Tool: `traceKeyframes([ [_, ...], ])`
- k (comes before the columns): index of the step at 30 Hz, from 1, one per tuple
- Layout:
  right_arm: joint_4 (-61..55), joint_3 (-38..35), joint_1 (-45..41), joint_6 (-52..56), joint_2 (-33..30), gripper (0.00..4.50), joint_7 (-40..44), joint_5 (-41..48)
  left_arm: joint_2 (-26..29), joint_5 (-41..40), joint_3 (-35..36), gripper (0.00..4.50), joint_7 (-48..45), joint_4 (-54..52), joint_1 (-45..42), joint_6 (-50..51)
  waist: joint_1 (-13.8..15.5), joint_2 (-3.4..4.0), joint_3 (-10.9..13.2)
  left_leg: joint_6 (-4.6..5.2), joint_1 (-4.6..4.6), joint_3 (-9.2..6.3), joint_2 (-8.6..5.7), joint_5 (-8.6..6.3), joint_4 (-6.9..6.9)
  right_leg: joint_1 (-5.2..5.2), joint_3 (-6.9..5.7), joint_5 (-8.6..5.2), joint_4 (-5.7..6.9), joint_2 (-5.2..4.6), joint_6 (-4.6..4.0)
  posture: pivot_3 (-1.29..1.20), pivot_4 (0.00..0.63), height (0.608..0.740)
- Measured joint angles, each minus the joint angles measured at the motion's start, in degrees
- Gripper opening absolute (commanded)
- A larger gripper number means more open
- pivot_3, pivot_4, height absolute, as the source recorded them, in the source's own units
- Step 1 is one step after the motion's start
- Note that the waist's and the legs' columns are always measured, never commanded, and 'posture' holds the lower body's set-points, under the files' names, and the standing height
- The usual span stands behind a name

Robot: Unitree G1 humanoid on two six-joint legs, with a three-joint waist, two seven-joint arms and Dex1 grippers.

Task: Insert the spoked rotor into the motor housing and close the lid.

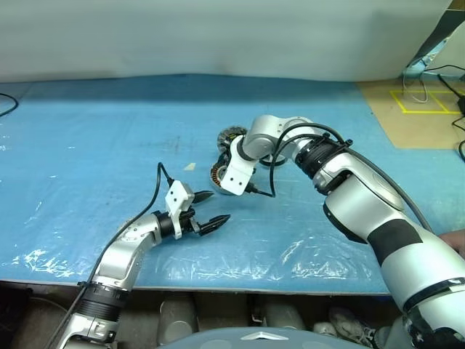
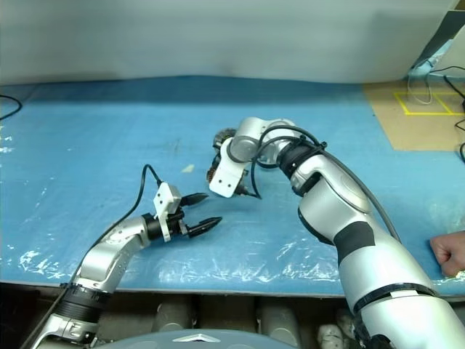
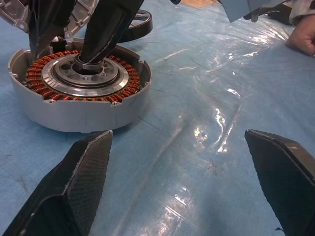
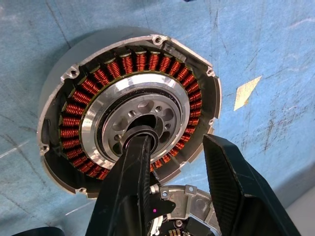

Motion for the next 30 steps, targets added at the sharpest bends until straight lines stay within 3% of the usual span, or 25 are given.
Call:
traceKeyframes([
  [21,0.3,0.8,-0.1,-0.5,-0.3,1.71,0.0,-0.9,-0.6,0.2,-0.2,4.50,-0.5,3.7,-0.7,-2.5,0.1,0.02,0.0,0.00,-0.03,0.00,0.01,0.00,0.03,-0.02,0.01,0.00,0.03,-0.01,0.00,0.00,0.150,0.740],
  [30,-1.9,-0.3,-0.5,-1.5,-1.7,1.71,4.8,2.4,-0.2,0.0,-0.2,4.50,-0.5,2.4,-0.7,-1.4,0.1,0.02,0.0,0.00,-0.06,0.00,0.05,0.00,0.02,-0.04,0.00,0.00,0.02,0.01,-0.01,0.00,0.150,0.740],
])
